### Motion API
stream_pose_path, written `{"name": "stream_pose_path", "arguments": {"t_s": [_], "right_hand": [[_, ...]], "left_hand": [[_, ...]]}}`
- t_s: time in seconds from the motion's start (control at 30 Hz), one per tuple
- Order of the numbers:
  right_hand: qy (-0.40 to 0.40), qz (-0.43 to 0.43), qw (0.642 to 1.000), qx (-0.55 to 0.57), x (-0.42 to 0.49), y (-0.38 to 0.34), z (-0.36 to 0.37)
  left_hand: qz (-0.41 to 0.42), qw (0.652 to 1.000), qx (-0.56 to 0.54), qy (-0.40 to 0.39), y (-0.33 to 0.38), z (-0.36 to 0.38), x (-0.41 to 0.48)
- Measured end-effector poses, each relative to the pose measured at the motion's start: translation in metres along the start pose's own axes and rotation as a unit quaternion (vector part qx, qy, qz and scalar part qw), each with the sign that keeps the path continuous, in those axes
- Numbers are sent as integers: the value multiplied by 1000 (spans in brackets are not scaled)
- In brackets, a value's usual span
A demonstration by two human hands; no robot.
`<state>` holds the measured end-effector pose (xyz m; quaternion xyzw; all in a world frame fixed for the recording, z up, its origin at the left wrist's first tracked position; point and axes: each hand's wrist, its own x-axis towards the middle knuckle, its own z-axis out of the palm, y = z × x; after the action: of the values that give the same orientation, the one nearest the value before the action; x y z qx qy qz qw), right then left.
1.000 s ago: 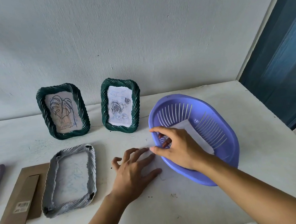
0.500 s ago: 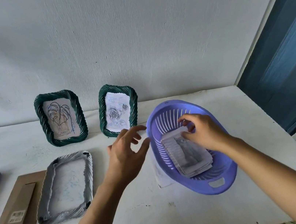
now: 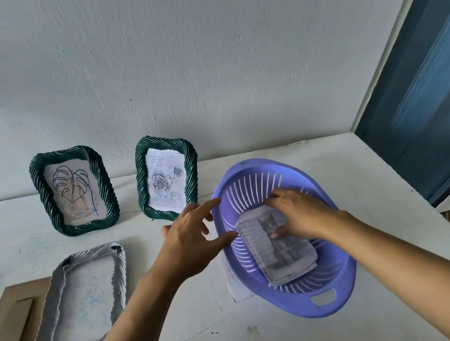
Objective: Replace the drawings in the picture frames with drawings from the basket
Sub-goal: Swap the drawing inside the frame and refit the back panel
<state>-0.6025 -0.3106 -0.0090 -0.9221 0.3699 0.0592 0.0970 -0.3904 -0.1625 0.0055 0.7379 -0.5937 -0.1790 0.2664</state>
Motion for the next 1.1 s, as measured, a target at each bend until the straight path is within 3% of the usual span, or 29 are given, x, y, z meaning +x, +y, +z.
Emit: {"name": "stream_pose_path", "arguments": {"t_s": [0.27, 0.77, 0.93, 1.1], "right_hand": [[49, -5, 998, 30, -1, -1, -1], [183, -19, 982, 41, 7, 6, 10], [220, -20, 967, 129, -3, 3, -1], [210, 28, 919, 333, -18, -5, -11]], "left_hand": [[-15, 998, -61, -3, -8, 2, 1], [-20, 998, -58, -13, -3, -1, 1], [-24, 998, -50, -17, -1, -3, 1], [-26, 998, -49, -8, 3, -2, -2]]}}
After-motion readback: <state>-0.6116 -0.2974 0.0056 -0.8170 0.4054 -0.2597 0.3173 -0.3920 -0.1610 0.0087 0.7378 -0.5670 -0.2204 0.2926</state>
